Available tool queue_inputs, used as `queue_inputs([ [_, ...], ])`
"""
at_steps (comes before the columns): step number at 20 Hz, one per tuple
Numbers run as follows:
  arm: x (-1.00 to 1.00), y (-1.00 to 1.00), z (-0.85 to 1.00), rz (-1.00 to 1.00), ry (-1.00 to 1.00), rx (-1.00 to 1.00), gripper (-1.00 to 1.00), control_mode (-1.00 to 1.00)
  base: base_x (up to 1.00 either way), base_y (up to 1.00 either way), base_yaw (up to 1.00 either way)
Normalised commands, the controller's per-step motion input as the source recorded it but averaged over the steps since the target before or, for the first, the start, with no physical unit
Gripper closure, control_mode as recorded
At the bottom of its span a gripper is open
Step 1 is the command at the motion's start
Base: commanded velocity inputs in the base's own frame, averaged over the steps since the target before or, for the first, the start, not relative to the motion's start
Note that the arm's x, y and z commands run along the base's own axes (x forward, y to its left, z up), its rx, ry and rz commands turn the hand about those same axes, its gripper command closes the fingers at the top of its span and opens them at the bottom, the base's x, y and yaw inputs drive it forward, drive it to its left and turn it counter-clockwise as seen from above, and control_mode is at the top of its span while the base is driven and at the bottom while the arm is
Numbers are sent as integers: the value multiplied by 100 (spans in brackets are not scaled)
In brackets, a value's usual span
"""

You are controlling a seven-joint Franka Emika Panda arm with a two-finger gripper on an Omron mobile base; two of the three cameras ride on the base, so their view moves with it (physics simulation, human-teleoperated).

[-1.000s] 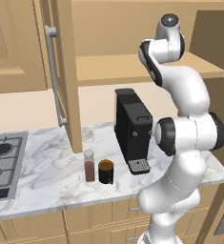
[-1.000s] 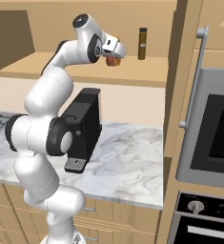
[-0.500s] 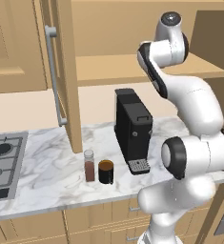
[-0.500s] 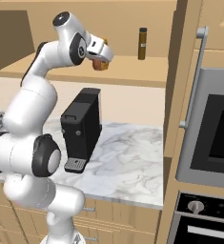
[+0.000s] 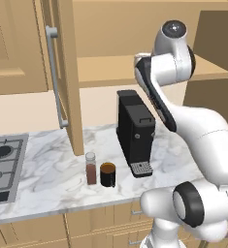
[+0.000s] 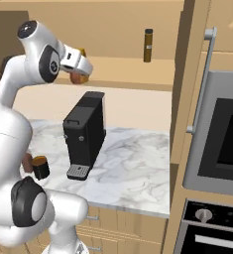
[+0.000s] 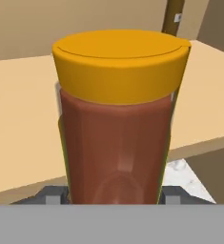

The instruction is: Pick the cinnamon and honey bottle from the cabinet and place them next to the mug.

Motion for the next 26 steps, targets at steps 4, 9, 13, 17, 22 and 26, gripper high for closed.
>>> queue_inputs([
  [4, -97, 67, 0, 15, 0, 0, 100, -100, 0, 0, 0],
  [9, -95, 66, 0, 15, 0, 0, 100, -100, 0, 0, 0],
  [13, -92, 69, 0, 15, 0, 0, 100, -100, 0, 0, 0],
  [17, -89, 68, 0, 15, 0, 0, 100, -100, 0, 0, 0],
  [22, -83, 64, -5, 15, 0, 0, 100, -100, 0, 0, 0],
  [26, -60, 42, -50, 12, 2, 0, 100, -100, 0, 0, 0],
])
